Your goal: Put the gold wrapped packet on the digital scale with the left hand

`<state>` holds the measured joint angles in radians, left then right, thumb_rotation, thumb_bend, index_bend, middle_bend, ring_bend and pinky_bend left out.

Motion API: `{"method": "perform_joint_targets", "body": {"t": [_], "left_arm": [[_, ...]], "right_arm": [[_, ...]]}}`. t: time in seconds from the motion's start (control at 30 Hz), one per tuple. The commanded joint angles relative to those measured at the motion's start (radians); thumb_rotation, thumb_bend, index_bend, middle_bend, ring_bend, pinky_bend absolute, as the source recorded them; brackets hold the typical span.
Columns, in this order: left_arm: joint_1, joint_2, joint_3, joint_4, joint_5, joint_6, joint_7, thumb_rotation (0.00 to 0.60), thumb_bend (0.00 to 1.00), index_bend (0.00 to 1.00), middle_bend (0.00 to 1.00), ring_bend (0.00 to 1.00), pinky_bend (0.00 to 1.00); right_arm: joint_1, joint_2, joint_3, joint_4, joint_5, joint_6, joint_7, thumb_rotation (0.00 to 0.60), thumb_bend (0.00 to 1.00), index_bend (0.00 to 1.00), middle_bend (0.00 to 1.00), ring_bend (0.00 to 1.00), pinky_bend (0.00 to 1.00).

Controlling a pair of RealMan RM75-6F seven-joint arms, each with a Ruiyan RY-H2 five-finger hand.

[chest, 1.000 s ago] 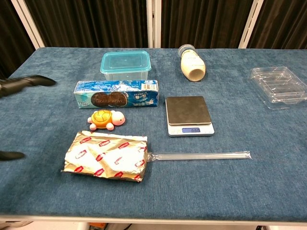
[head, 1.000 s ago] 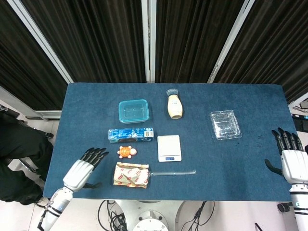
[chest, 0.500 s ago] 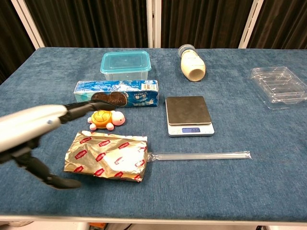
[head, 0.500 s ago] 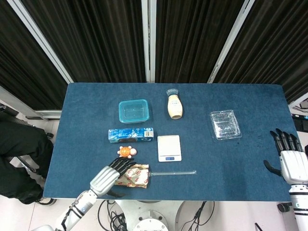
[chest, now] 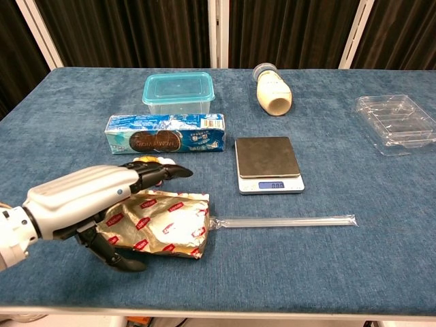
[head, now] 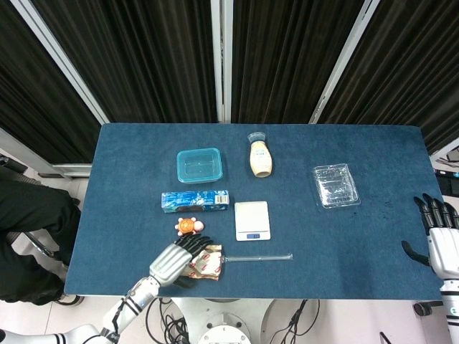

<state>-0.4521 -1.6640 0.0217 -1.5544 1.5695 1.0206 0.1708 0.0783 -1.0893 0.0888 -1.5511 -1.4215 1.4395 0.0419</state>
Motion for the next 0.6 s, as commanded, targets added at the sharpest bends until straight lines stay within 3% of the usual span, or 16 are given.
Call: {"method": "perform_joint_targets", "body": {"t": [0.03, 0.23, 0.37, 0.6], "left_arm": [[0.009, -0.001, -0.002, -0.001, -0.053, -0.008, 0.05, 0.6, 0.14, 0.0, 0.12, 0.0, 0.0], [0.019, -0.013, -0.006, 0.0, -0.084, 0.015, 0.09, 0.6, 0.24, 0.03, 0.27, 0.01, 0.04], [0.022, -0.014, -0.011, -0.008, -0.089, 0.035, 0.099, 0.6, 0.31, 0.11, 0.39, 0.08, 0.09], [0.029, -0.022, -0.017, -0.022, -0.056, 0.102, 0.113, 0.6, 0.31, 0.39, 0.51, 0.21, 0.18]], "right_arm": [[0.002, -0.002, -0.001, 0.004, -0.001, -0.005, 0.004, 0.6, 0.16, 0.0, 0.0, 0.0, 0.0], [0.004, -0.008, -0.005, 0.012, -0.003, -0.014, 0.005, 0.6, 0.16, 0.0, 0.0, 0.0, 0.0], [0.002, -0.008, -0.005, 0.014, -0.001, -0.012, 0.006, 0.6, 0.16, 0.0, 0.0, 0.0, 0.0], [0.001, -0.007, -0.004, 0.016, 0.001, -0.013, 0.009, 0.6, 0.16, 0.0, 0.0, 0.0, 0.0]]}}
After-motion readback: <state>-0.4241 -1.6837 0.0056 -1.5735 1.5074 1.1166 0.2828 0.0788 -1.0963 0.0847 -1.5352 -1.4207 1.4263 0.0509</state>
